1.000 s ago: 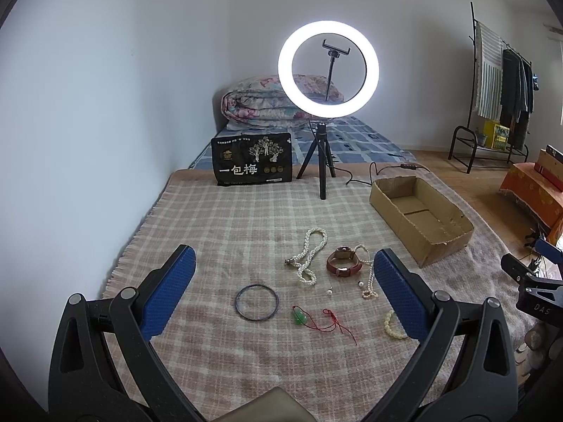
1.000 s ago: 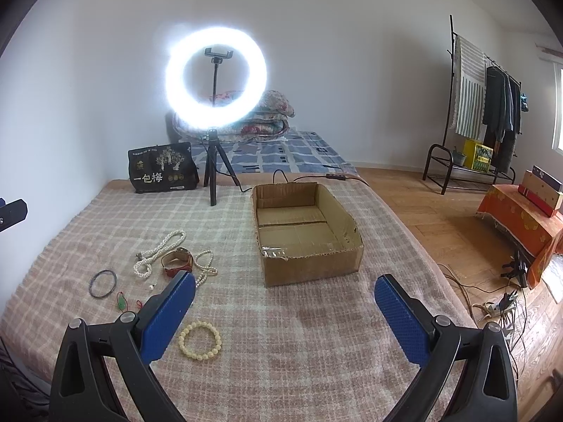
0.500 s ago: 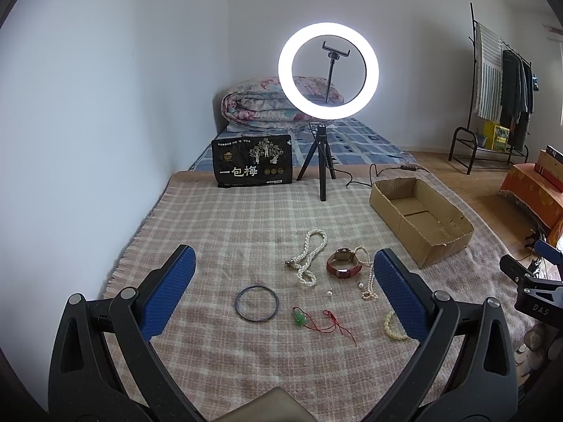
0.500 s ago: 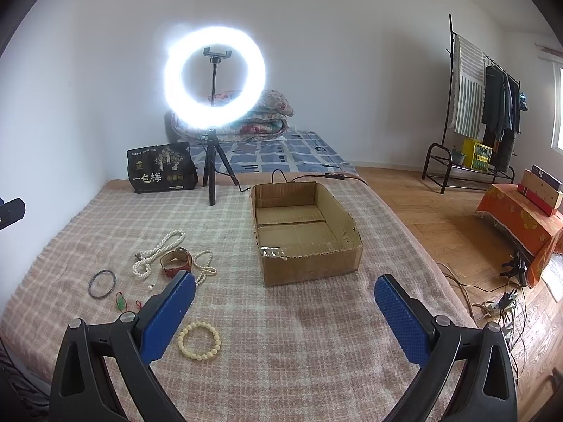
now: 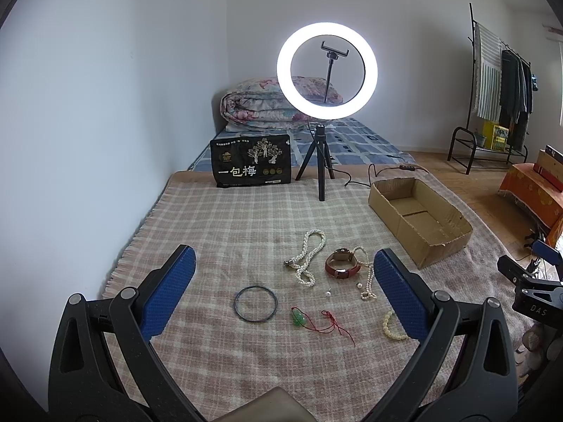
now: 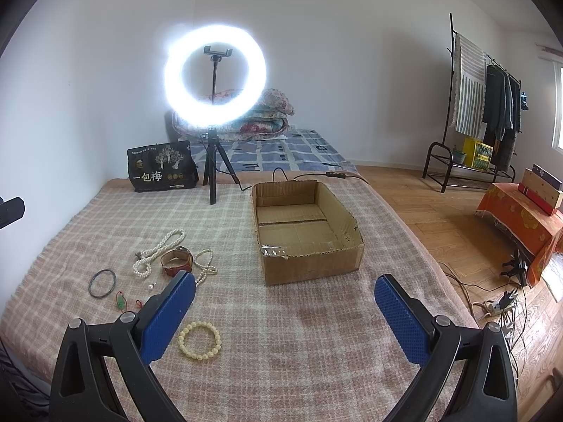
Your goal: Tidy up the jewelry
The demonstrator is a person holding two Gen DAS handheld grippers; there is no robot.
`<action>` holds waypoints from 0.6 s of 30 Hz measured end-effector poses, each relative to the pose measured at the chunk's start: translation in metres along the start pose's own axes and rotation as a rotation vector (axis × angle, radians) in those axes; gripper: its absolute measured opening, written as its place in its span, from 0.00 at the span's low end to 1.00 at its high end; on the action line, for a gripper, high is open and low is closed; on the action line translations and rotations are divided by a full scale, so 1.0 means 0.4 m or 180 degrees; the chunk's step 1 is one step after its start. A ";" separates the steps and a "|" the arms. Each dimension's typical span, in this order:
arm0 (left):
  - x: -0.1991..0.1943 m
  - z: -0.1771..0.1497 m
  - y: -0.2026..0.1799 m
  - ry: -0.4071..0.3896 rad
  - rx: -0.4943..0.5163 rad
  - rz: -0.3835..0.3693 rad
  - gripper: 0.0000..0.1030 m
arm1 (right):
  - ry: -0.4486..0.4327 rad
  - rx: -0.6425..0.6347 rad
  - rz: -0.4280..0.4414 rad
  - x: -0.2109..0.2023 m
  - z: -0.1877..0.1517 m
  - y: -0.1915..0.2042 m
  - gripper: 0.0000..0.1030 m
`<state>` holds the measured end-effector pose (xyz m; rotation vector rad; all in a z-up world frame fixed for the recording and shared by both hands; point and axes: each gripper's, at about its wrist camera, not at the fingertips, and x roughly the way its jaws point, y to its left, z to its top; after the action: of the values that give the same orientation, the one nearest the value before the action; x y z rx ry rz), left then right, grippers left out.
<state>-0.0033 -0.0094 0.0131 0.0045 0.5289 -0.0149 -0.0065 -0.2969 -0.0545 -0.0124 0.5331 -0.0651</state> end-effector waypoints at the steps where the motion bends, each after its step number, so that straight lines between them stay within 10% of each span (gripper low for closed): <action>1: 0.000 -0.001 0.000 -0.0003 0.0000 0.0004 1.00 | -0.0001 0.0001 -0.0001 0.000 0.000 0.000 1.00; 18: -0.002 0.000 -0.002 0.0000 -0.0002 -0.0003 1.00 | 0.0015 -0.0005 -0.0004 0.003 -0.002 0.001 1.00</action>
<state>-0.0041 -0.0102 0.0136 0.0035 0.5288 -0.0158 -0.0058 -0.2965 -0.0557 -0.0142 0.5379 -0.0660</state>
